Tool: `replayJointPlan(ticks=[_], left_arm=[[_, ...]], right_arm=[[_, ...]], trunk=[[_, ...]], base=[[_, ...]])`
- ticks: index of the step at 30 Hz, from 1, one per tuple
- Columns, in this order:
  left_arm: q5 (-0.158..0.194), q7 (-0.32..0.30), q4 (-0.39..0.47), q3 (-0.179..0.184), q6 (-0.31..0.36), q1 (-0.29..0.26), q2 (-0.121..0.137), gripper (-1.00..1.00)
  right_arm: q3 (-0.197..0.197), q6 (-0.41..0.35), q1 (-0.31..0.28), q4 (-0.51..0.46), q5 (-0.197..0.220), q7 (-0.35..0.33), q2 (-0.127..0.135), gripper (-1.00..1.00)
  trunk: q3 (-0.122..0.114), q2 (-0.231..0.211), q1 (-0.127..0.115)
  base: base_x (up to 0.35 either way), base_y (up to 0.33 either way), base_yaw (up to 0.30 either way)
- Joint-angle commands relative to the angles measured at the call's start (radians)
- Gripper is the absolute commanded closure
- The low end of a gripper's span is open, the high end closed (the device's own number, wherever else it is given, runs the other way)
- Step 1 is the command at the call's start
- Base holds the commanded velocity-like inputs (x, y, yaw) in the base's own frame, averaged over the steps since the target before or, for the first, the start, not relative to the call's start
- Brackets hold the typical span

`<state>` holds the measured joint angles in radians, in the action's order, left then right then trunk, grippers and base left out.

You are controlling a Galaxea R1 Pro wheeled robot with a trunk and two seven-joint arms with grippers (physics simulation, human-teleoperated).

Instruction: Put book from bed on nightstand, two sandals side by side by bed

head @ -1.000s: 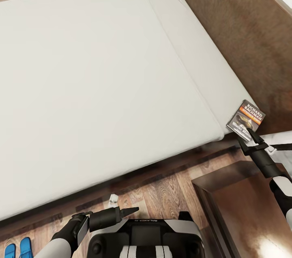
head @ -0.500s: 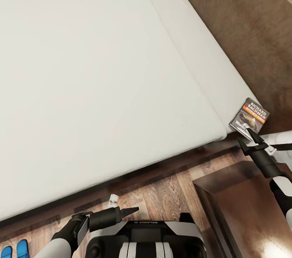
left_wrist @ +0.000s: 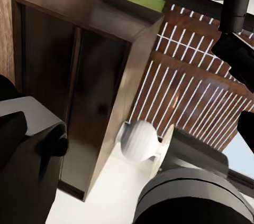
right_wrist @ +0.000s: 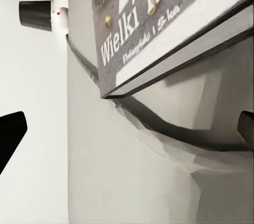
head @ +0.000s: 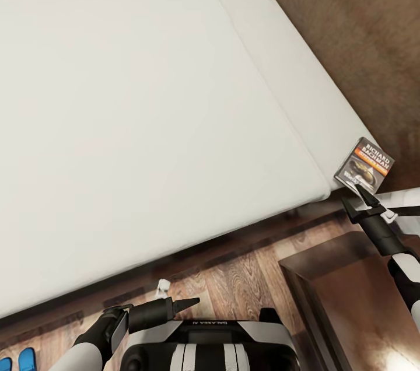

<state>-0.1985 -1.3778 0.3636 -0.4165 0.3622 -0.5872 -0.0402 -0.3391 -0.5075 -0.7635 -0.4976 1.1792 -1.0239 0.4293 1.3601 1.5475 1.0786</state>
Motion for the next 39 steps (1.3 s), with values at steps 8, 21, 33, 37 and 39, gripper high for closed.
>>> replayJointPlan(ticks=[8, 21, 33, 37, 39], left_arm=[[-0.01, -0.007, 0.002, -0.008, 0.011, 0.0, -0.001, -1.0], [-0.01, -0.007, 0.002, -0.008, 0.011, 0.0, -0.001, -1.0], [-0.01, -0.006, 0.002, -0.008, 0.011, 0.0, -0.002, -1.0], [-0.01, -0.005, 0.002, -0.008, 0.011, 0.0, -0.003, -1.0], [-0.01, -0.004, 0.002, -0.008, 0.011, 0.0, -0.003, -1.0]], right_arm=[[0.0, -0.008, 0.0, 0.001, 0.006, -0.001, -0.001, -1.0], [0.0, -0.008, 0.0, 0.001, 0.007, -0.001, 0.0, -1.0], [-0.001, -0.012, 0.0, 0.001, 0.007, -0.001, 0.0, -1.0], [-0.001, -0.013, 0.0, 0.001, 0.007, -0.001, 0.0, -1.0], [-0.001, -0.013, 0.0, 0.001, 0.007, -0.001, 0.0, -1.0]], trunk=[[0.013, 0.028, 0.015], [0.013, 0.028, 0.015], [0.013, 0.028, 0.015], [0.013, 0.028, 0.015], [0.013, 0.028, 0.015]], base=[[0.0, 0.0, 0.0], [0.0, 0.0, 0.0], [0.0, -0.018, 0.0], [0.0, -0.107, 0.0], [0.0, -0.121, 0.0]])
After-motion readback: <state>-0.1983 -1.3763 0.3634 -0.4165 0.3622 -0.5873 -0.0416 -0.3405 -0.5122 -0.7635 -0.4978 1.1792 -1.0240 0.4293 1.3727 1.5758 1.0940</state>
